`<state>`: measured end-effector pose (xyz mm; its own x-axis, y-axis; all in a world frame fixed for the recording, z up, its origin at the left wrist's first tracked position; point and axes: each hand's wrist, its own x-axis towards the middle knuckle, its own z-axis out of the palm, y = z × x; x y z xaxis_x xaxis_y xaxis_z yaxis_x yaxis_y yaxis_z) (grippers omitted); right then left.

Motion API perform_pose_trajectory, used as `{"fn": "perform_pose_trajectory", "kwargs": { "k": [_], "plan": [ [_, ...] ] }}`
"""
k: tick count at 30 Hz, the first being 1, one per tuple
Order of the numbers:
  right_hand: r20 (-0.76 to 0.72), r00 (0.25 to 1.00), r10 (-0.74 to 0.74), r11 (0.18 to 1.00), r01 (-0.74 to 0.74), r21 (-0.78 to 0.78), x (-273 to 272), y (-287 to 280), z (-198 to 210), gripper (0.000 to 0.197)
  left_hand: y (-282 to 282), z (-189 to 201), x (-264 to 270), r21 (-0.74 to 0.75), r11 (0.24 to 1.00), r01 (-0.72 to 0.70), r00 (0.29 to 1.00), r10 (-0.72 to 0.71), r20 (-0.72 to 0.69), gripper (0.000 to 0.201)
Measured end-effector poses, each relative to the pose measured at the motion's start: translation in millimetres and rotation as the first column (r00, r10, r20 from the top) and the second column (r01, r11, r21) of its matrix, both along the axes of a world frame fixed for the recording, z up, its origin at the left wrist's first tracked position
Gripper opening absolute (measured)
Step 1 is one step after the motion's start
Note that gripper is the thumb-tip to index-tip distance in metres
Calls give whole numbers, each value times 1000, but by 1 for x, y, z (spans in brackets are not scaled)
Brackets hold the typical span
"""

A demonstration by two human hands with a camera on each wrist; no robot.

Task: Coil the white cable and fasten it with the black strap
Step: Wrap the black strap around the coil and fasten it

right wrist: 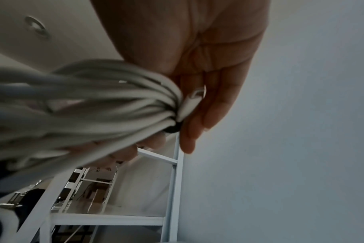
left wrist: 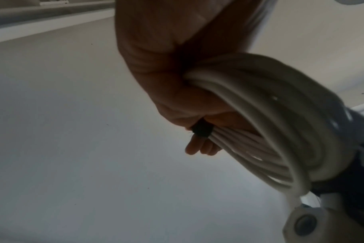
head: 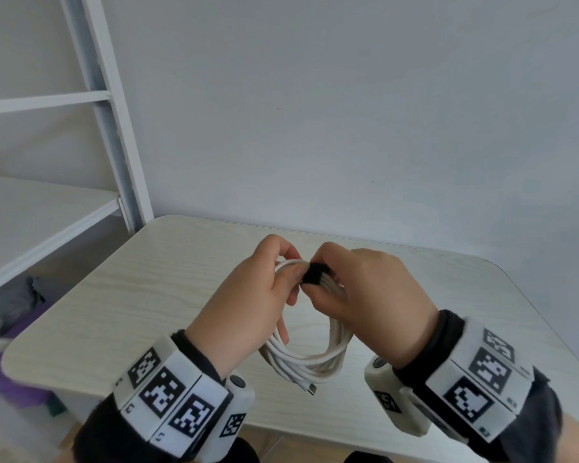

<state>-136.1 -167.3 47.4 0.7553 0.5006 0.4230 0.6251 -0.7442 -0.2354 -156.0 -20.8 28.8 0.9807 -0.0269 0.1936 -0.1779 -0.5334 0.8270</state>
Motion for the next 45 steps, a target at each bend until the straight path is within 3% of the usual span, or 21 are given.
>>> {"fn": "perform_pose_trajectory", "kwargs": {
  "k": [6, 9, 12, 19, 24, 26, 32, 45],
  "plan": [
    [-139, 986, 97, 952, -52, 302, 13, -8, -7, 15, -3, 0, 2, 7, 999, 33, 999, -32, -8, 8],
    [-188, 976, 106, 954, -46, 297, 23, -13, -6, 9, -6, 0, 10, 20, 999, 45, 999, -45, -27, 10],
    [-212, 973, 86, 972, -35, 234, 33, -17, -6, 5, -7, 2, 20, 188, 978, 91, 994, -78, -75, 17],
    [-261, 965, 31, 996, -7, 92, 55, -20, -20, 9, -9, 11, 54, 569, 791, 224, 969, -122, -213, 17],
    [-309, 950, -35, 999, 32, -15, 77, -16, -36, 15, -22, 7, 82, 792, 566, 229, 973, -104, -206, 26],
    [-335, 940, -70, 996, 50, -67, 84, -14, -44, 18, -26, -1, 92, 820, 518, 242, 969, -95, -227, 28],
    [-391, 909, -147, 979, 79, -185, 102, -9, -63, 25, -32, -24, 118, 834, 460, 304, 946, -40, -323, 31],
    [-437, 868, -236, 936, 81, -344, 128, -4, -77, 28, -30, -49, 133, 819, 505, 272, 955, -41, -292, 29]
  ]
}}
